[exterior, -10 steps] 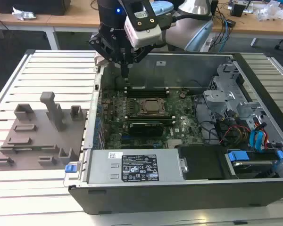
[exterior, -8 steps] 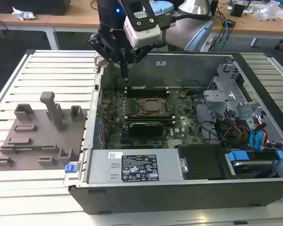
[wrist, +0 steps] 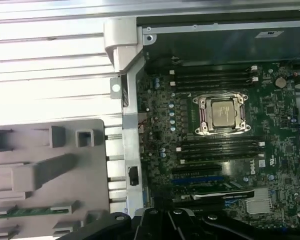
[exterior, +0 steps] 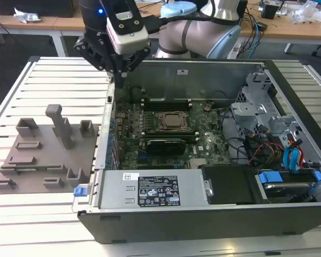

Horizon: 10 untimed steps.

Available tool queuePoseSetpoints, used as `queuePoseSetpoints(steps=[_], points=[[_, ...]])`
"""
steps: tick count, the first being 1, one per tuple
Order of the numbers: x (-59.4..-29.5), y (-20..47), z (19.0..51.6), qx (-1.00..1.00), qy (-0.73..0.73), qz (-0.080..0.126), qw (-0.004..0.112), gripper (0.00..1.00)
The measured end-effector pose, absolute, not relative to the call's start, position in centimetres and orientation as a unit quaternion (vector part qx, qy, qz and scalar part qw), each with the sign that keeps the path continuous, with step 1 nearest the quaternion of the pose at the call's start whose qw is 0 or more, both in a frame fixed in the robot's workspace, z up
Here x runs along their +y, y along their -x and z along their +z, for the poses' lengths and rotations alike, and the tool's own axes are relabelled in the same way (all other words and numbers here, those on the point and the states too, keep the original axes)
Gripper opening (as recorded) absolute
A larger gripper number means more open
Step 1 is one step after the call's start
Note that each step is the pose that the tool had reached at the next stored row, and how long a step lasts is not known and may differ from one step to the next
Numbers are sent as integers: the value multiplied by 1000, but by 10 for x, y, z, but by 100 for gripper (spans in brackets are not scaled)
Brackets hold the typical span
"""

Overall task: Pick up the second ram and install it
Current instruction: 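Reach for the second ram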

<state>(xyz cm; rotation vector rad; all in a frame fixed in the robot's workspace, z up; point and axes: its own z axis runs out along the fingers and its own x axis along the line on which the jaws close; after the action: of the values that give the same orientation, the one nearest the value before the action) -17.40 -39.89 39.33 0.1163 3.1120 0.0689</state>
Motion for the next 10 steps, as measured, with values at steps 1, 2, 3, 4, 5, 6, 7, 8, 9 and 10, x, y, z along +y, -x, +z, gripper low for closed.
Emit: queuePoseSetpoints(steps=[1, 2, 3, 4, 5, 6, 7, 8, 9, 10], points=[[-399, 185, 393, 999, -37, 22, 14, 10], [-399, 194, 393, 999, -37, 22, 14, 10], [-399, 197, 393, 999, -37, 22, 14, 10], [-399, 199, 393, 999, -37, 22, 14, 10], [-399, 202, 393, 999, -37, 22, 14, 10], [-399, 205, 393, 999, -37, 22, 14, 10], [-399, 208, 393, 999, -37, 22, 14, 10], [-399, 213, 393, 999, -37, 22, 14, 10], [-399, 219, 393, 999, -37, 22, 14, 10], [-399, 223, 393, 999, -37, 22, 14, 10]])
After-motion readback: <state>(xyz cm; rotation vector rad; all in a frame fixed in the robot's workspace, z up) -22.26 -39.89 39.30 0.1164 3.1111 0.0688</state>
